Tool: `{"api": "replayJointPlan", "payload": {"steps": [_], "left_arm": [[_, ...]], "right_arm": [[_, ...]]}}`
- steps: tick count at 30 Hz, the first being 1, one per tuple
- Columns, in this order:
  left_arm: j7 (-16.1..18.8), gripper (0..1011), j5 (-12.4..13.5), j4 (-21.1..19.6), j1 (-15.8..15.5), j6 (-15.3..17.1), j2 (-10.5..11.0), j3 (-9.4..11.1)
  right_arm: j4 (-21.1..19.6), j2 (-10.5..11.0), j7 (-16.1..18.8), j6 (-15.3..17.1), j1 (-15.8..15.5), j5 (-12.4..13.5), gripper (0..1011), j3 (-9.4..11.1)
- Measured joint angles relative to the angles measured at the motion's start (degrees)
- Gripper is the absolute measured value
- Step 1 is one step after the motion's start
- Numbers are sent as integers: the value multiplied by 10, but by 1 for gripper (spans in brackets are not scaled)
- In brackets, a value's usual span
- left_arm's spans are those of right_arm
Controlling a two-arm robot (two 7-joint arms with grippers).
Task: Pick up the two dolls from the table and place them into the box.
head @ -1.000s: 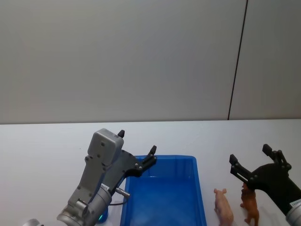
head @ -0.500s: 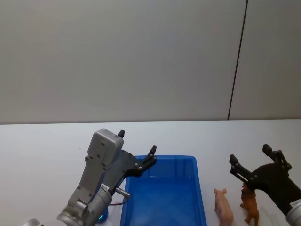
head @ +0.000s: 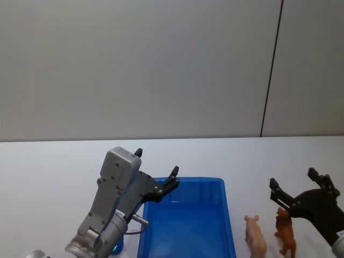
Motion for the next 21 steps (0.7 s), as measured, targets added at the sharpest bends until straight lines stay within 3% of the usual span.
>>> {"api": "replayJointPlan", "payload": {"steps": [21], "left_arm": [[0, 1004, 0, 0, 0, 0, 0, 0]], "right_arm": [[16, -1, -23, 97, -1, -5, 1001, 4]]}}
